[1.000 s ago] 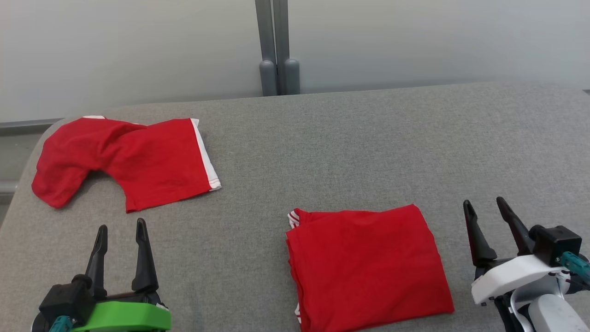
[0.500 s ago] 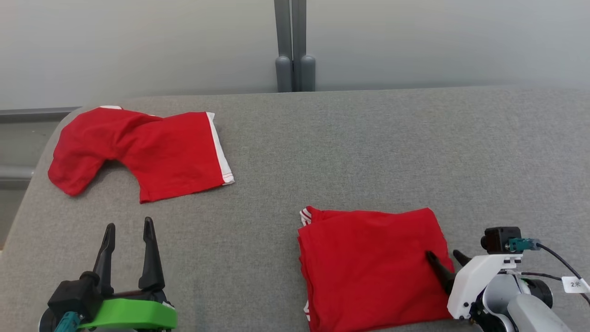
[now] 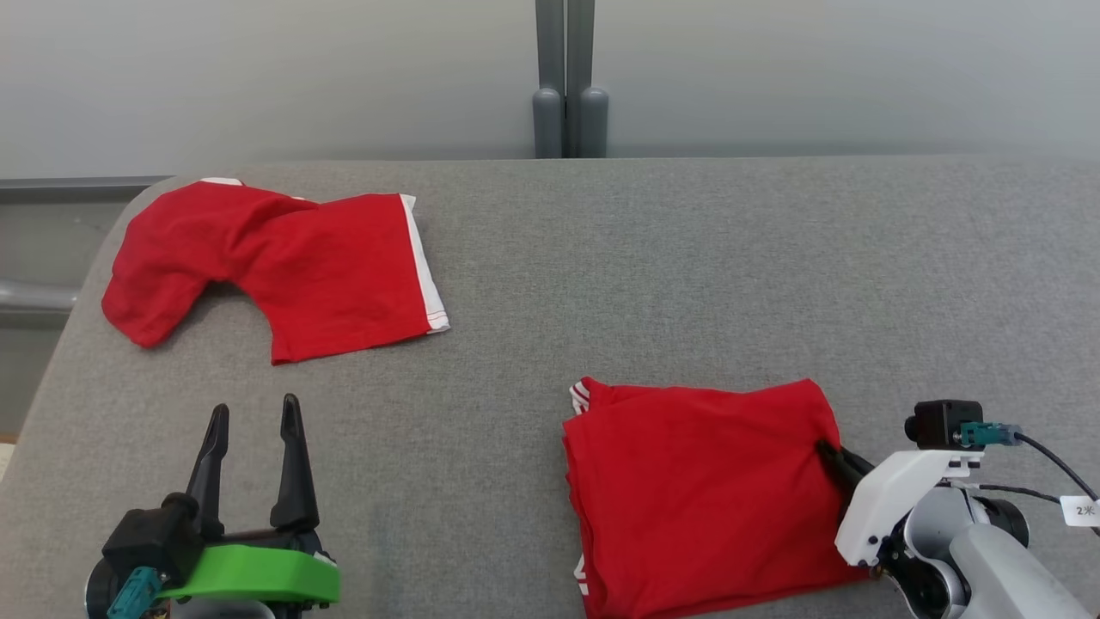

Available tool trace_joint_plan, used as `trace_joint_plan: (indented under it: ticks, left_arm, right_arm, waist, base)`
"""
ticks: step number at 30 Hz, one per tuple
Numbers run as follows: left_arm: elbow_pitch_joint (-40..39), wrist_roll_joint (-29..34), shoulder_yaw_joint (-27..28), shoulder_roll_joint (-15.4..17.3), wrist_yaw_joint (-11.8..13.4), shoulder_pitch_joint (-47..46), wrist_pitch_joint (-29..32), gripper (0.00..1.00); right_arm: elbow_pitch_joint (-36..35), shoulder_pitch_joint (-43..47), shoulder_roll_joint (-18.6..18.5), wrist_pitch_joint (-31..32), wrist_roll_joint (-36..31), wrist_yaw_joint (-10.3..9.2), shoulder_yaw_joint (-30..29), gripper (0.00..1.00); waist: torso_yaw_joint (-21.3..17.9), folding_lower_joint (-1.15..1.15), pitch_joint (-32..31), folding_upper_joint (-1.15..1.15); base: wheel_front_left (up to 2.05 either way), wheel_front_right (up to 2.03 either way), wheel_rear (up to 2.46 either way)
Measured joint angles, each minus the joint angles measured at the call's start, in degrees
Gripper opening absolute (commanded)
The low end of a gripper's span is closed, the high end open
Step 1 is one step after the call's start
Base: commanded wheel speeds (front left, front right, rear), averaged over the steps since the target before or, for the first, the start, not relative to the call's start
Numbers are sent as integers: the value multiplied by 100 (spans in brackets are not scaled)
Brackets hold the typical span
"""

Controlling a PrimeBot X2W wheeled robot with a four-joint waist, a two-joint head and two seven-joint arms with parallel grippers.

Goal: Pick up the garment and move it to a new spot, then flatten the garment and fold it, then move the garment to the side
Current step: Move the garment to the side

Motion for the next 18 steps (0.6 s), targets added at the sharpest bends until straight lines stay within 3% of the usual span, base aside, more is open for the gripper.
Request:
trace_joint_plan:
  ticks: [7, 18]
  left_arm:
    - [-52, -24, -298, -1, -49, -130, 0, 100]
    - [-34, 40, -1002, -5, -134, -874, -1, 100]
  right_arm:
    - [-97, -383, -191, -353, -23, 0, 190, 0]
    - [90, -1469, -513, -667, 124, 0, 660, 0]
  waist:
    - [-295, 0, 46, 0]
    - [-1152, 0, 352, 0]
  base:
    - [0, 0, 0]
    - [0, 0, 0]
